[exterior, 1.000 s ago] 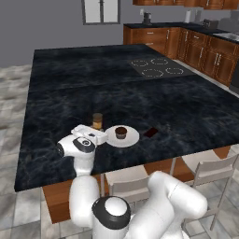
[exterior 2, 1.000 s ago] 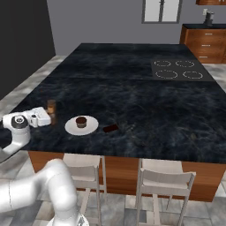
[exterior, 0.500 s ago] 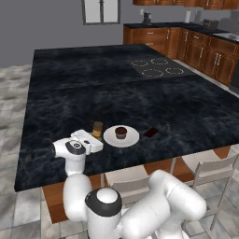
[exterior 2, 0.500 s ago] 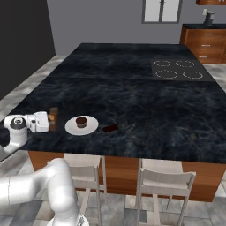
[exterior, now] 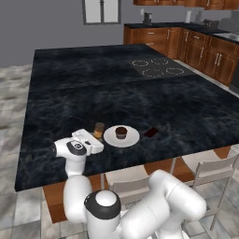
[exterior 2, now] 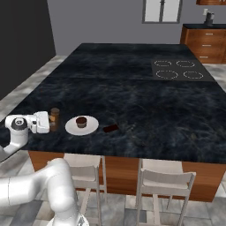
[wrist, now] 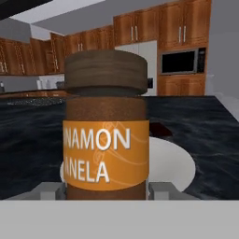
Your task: Take the cinnamon bottle from the cabinet and place it on the dining table, next to the plate with the cupcake. Then take the chocolate from the dining counter and place it on the cupcake plate.
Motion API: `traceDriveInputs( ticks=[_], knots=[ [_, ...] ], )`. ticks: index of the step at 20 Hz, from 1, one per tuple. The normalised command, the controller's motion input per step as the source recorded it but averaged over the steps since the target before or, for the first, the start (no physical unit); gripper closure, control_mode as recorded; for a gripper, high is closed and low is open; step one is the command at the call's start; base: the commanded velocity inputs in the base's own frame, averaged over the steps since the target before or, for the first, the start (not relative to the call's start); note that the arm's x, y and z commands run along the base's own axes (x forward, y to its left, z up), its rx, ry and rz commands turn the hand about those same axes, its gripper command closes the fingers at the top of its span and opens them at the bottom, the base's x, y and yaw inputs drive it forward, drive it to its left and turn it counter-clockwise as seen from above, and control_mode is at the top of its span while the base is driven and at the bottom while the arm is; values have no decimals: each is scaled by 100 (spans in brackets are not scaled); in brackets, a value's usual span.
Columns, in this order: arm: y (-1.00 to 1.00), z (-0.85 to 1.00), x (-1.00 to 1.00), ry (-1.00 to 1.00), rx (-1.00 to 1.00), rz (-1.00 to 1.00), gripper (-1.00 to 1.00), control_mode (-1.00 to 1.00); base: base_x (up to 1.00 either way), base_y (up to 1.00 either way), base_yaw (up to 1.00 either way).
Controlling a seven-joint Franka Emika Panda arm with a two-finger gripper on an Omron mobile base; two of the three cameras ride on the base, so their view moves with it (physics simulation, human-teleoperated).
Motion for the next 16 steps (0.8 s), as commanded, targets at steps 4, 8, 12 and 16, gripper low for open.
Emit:
traceDriveInputs(
  ticks=[4,8,12,16],
  knots=[
    [-8,-47,1,-3,-3,0,100,-100,0,0,0],
    [-1,-57,4,0,-7,0,100,-100,0,0,0],
    [0,-48,0,0,-10,0,-100,-100,0,0,0],
    [0,-17,0,0,-3,-1,-100,-100,0,0,0]
  ],
)
